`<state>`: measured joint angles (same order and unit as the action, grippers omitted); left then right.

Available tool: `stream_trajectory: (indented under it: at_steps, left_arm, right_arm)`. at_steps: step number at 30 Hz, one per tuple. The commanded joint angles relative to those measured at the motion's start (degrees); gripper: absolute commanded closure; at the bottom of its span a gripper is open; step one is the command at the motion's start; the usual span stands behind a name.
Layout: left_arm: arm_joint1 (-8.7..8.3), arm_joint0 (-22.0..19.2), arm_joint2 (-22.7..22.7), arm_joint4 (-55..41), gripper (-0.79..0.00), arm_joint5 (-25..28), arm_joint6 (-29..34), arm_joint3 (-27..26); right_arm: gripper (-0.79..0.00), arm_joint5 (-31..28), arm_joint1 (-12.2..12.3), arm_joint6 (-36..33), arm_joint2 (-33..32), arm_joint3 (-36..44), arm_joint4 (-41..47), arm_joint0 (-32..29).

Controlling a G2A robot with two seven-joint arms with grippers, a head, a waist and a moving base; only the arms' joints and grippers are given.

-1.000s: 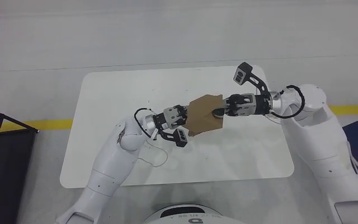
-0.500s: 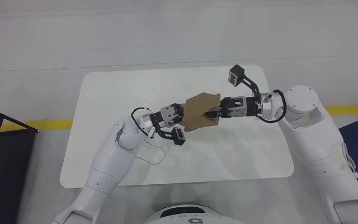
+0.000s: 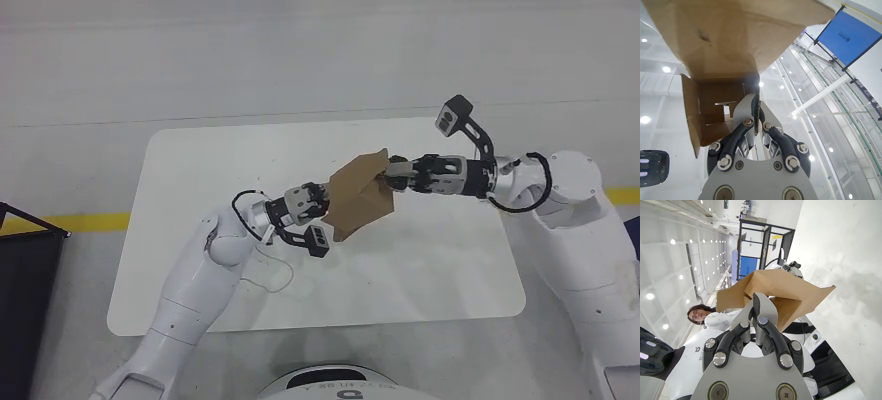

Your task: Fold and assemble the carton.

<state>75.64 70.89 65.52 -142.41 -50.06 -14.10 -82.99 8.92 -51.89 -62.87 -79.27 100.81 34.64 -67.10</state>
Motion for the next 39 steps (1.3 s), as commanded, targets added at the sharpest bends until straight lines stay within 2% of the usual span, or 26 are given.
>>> stream_trajectory:
  at_steps: [1, 2, 3, 5, 6, 7, 10, 13, 19, 30, 39]
  left_arm:
    - [-0.1, 0.04, 0.08, -0.19, 0.0, 0.01, -0.04, -0.07]
    - [-0.15, 0.06, 0.09, -0.23, 0.0, 0.01, -0.06, -0.12]
    - [-0.19, 0.09, 0.11, -0.3, 0.0, 0.07, 0.0, -0.18]
    - [-0.26, 0.14, 0.03, -0.25, 0.0, 0.19, -0.04, -0.29]
    - [-0.29, 0.15, -0.08, -0.22, 0.0, 0.27, -0.06, -0.38]
    - [-0.29, 0.16, -0.24, -0.2, 0.0, 0.39, -0.06, -0.46]
    - [-0.3, -0.01, -0.78, -0.12, 0.0, 0.71, -0.07, -0.54]
    - [-0.33, -0.34, -1.17, 0.27, 0.0, 0.95, -0.21, -0.49]
    - [-0.36, -0.6, -1.66, 0.42, 0.0, 1.2, 0.03, -0.48]
    - [-0.36, -0.6, -1.66, 0.42, 0.0, 1.2, 0.03, -0.48]
    - [-0.36, -0.6, -1.66, 0.42, 0.0, 1.2, 0.03, -0.48]
  right_arm:
    - [-0.105, -2.4, 0.14, 0.69, -2.47, 0.94, 1.11, -1.28]
    - [-0.28, -3.24, 0.22, 0.68, -3.43, 1.46, 1.54, -2.07]
    - [-0.409, -4.07, 0.3, 0.68, -4.41, 2.28, 1.97, -2.73]
    - [-0.539, -5.71, 0.42, 0.97, -6.19, 4.0, 2.39, -4.01]
    - [-0.699, -6.6, 0.45, 1.3, -6.95, 4.84, 2.49, -4.55]
    - [-0.785, -7.16, 0.47, 1.76, -7.61, 5.72, 2.6, -4.99]
    - [-0.785, -7.81, 0.61, 3.86, -8.86, 8.17, -0.6, -5.68]
    - [-0.785, -5.96, 0.83, 3.97, -8.12, 10.68, -5.75, -4.97]
    - [-0.785, -0.92, 1.14, 3.46, -5.04, 11.83, -15.12, 1.06]
    - [-0.785, 6.62, 1.84, -4.47, 1.91, 10.78, -29.14, 8.62]
    - [-0.785, 9.44, 2.4, -10.0, 4.16, 8.74, -32.66, 10.21]
